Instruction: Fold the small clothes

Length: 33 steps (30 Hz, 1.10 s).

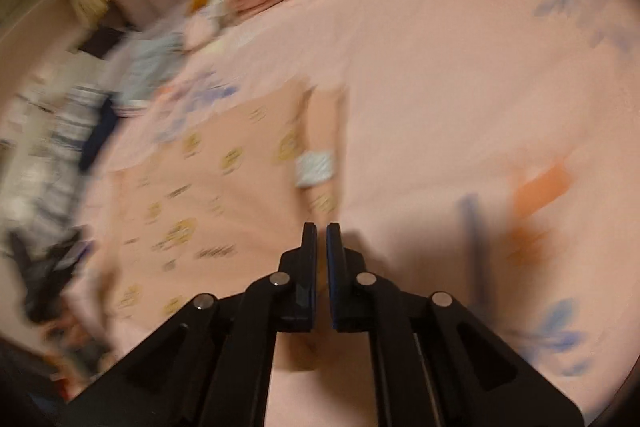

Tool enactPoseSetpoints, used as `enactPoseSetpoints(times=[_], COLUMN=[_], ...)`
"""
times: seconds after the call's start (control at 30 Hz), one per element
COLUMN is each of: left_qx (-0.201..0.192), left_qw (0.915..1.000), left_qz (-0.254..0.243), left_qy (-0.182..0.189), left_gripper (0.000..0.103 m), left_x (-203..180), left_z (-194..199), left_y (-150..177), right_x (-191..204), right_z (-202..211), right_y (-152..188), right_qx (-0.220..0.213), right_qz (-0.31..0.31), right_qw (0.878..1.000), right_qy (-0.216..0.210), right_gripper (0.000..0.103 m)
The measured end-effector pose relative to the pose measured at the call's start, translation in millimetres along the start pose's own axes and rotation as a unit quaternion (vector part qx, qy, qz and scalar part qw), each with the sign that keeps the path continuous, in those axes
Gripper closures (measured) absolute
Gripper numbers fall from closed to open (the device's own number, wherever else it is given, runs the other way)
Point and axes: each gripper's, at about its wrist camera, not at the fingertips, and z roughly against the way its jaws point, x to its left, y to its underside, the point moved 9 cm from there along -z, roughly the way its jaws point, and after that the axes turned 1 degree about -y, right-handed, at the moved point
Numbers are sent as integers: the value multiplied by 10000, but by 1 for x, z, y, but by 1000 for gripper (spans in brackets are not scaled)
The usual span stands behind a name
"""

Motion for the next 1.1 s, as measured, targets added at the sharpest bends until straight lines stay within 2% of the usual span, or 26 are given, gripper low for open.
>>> enactPoseSetpoints(times=[0.03, 0.1, 0.17, 0.2, 0.23, 0.27, 0.3, 0.33, 0.37, 0.4, 0.43, 0.47, 0.53, 0.6, 0.63, 0.7, 0.73, 0.8, 0.87, 0.93, 1.0, 1.03, 1.1], left_qx=[-4, 146, 443, 608, 834, 1007, 1216, 1364, 1221, 1177, 1302, 1366, 898, 111, -64, -155, -123, 21, 470, 657, 801, 657, 627], left_qw=[10000, 9997, 9979, 9967, 9951, 9934, 9905, 9879, 9891, 9887, 9859, 9844, 9887, 9910, 9901, 9889, 9891, 9906, 9902, 9889, 9842, 9848, 9828], left_qz=[-31, -90, -230, -335, -468, -543, -588, -603, -663, -718, -731, -680, -628, -942, -1049, -1071, -1010, -979, -931, -849, -812, -829, -911], left_qy=[43, 180, 407, 413, 262, 42, -241, -435, -480, -590, -758, -879, -1019, -944, -926, -1013, -1061, -954, -926, -1026, -1357, -1380, -1478], left_gripper=[29, 29, 29, 29, 29, 29, 33, 41, 45, 51, 52, 53, 56, 56, 56, 58, 70, 82, 90, 91, 91, 91, 91], left_x=[-2, -10, -22, -27, -28, -25, -18, -10, -8, -6, -4, -3, -7, -26, -33, -39, -39, -39, -34, -20, 2, 8, 5], left_z=[1, -1, -7, -12, -20, -26, -34, -40, -37, -30, -23, -15, 7, 27, 30, 17, 6, -21, -48, -67, -83, -86, -83], left_y=[0, 5, 18, 25, 35, 44, 53, 61, 61, 61, 62, 59, 37, 7, -3, -21, -27, -30, -18, -7, 7, 9, 6], right_x=[1, 13, 34, 47, 57, 64, 63, 57, 46, 39, 34, 29, 28, 41, 52, 68, 78, 95, 102, 99, 88, 82, 77], right_z=[5, 13, 17, 18, 15, 10, 1, -9, -19, -21, -18, -14, -2, 15, 21, 22, 18, 2, -22, -53, -74, -84, -89], right_y=[-5, -10, -2, 9, 21, 36, 51, 61, 68, 70, 68, 65, 56, 40, 30, 8, -4, -21, -33, -35, -23, -19, -13], right_qx=[-66, -141, -82, -13, 98, 238, 379, 480, 578, 530, 533, 602, 510, 221, 45, -181, -253, -394, -381, -201, -20, 42, -122], right_qz=[5, -178, -138, -40, 65, 172, 284, 342, 301, 93, -136, -258, -21, 434, 616, 843, 909, 894, 785, 515, 230, 146, 91], right_qw=[10000, 9985, 9937, 9907, 9888, 9883, 9907, 9936, 9957, 9949, 9931, 9931, 9975, 9988, 9980, 9959, 9949, 9937, 9942, 9967, 9974, 9977, 9956], right_qy=[47, -506, -1114, -1358, -1485, -1498, -1279, -963, -663, -856, -1037, -974, -487, -94, -104, -286, -368, -548, -634, -601, -681, -668, -921], right_gripper=[90, 83, 83, 87, 89, 91, 96, 98, 103, 103, 103, 103, 103, 93, 93, 93, 93, 93, 94, 94, 96, 103, 103])
